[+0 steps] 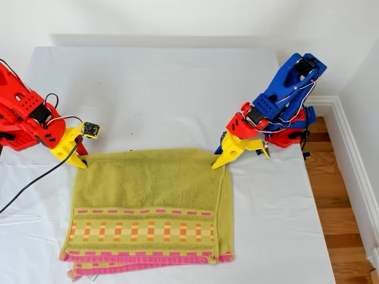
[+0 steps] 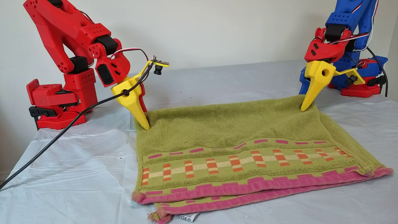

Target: Fold the towel.

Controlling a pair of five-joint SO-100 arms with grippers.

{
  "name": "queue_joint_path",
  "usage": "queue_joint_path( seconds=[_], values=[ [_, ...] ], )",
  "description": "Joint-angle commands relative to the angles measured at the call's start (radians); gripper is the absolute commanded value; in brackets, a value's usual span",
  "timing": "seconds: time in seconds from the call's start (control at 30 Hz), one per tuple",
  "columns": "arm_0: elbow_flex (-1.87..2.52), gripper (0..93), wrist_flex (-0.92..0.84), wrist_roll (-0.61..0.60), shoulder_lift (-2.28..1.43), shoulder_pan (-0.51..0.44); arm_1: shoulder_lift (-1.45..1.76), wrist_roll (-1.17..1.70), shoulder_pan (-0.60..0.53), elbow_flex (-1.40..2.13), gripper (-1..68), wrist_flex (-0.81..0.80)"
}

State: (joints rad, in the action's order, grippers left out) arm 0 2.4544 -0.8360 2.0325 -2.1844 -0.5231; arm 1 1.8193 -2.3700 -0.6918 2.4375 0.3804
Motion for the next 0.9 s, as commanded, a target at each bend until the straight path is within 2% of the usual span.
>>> queue_joint_path(
  seconds=[0.0,0.1,0.2,0.23,0.33,0.47,0.67,0.87],
  values=[
    [-0.006,1.4,-0.015,0.000,-0.017,-0.008,-0.029,0.031,-0.018,-0.081,0.2,0.044],
    [-0.020,1.4,-0.015,-0.008,0.005,-0.005,-0.017,0.094,0.012,-0.187,0.2,0.253],
    [-0.029,1.4,-0.015,-0.014,0.021,-0.005,0.002,0.198,0.071,-0.367,0.2,0.614],
    [-0.029,1.4,-0.015,-0.014,0.021,-0.005,-0.006,0.230,0.095,-0.456,0.2,0.778],
    [-0.026,1.4,-0.018,-0.015,0.018,-0.006,-0.002,0.293,0.149,-0.578,0.1,0.999],
    [-0.026,1.4,-0.020,-0.017,0.017,-0.008,0.052,0.305,0.187,-0.623,0.1,1.146],
    [-0.040,1.4,-0.046,-0.029,0.021,0.000,0.002,0.281,0.186,-0.770,0.1,1.413],
    [-0.009,1.4,-0.143,-0.107,-0.077,0.067,0.071,0.348,0.238,-0.755,0.1,1.417]
  ],
)
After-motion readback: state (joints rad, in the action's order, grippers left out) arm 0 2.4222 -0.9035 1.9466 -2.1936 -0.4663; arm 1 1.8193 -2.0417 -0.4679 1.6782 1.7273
